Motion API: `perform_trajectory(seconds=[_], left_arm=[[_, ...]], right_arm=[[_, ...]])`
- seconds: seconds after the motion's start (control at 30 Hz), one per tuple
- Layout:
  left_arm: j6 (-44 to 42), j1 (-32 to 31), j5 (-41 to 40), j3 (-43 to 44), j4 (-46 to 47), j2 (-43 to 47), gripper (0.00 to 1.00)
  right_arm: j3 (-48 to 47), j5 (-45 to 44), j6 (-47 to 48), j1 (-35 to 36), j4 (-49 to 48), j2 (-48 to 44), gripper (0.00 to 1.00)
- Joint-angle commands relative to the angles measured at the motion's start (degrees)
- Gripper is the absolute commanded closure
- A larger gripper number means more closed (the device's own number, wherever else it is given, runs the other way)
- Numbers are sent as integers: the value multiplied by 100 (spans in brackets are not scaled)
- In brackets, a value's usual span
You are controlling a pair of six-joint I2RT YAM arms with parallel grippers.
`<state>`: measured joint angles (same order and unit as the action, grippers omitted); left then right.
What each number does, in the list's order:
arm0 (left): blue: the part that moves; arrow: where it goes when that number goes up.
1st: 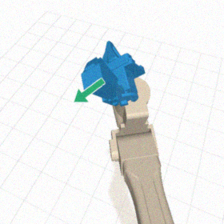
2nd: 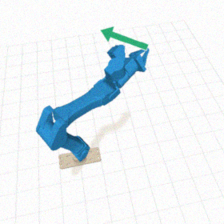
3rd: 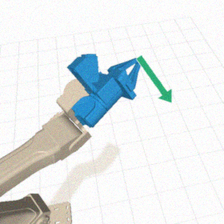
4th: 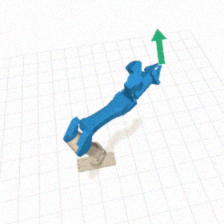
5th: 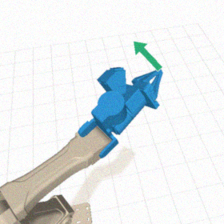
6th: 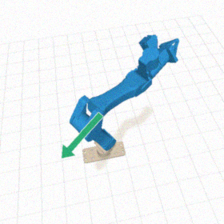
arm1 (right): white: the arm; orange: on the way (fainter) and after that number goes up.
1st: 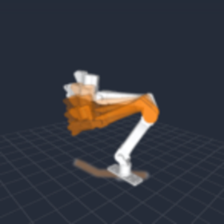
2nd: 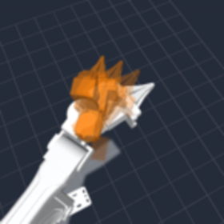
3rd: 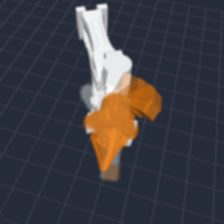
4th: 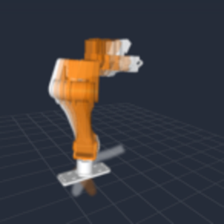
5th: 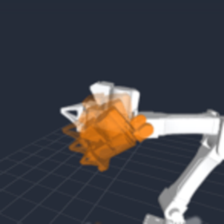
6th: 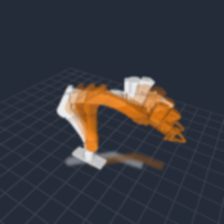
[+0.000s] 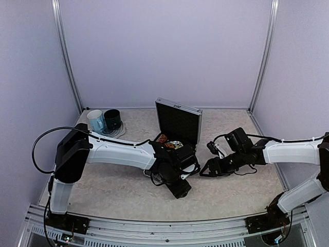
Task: Pack up texas hold em set
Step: Move the poker chips pile to the center of the board.
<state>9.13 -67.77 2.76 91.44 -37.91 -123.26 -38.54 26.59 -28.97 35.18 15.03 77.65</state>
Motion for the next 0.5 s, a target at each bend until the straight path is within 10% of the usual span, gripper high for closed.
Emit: perform_trajectory(seconds=[0.0,0.47], left_arm=[[-37,-48,-184,314,-281,-198,32],[-82,-131,-367,438,-610,-576,45]], right_arm=[[150,73,60,-58,-69,-132,33],[174,171,82,-64,-130,-145,34]])
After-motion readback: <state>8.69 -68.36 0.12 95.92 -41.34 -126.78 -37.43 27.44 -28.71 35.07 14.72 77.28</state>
